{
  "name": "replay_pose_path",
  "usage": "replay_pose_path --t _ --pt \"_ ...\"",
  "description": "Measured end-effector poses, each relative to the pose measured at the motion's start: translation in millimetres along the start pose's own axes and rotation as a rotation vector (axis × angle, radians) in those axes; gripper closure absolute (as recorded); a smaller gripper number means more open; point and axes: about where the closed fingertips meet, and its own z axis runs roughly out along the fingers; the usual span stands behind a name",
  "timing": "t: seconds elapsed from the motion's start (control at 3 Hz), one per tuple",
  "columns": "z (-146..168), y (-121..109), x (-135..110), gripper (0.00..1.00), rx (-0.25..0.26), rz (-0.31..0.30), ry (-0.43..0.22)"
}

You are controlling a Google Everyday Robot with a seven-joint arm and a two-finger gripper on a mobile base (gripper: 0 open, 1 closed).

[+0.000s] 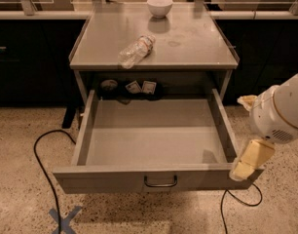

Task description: Close top drawer

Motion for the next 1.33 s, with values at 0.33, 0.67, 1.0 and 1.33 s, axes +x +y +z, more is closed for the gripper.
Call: replay_pose_path --t 0.33,0.67,1.0,1.33 --pt "16.6 12.3 4.1 0.0 -0.035 0.033 -0.017" --pt "46.9 36.7 0.5 0.0 -0.08 0.047 -0.044" --pt "80.4 62.1 -4.3 0.0 -0.129 0.066 -0.11" --pt "95.4 92.9 -19.2 0.0 -0.179 0.042 -0.161"
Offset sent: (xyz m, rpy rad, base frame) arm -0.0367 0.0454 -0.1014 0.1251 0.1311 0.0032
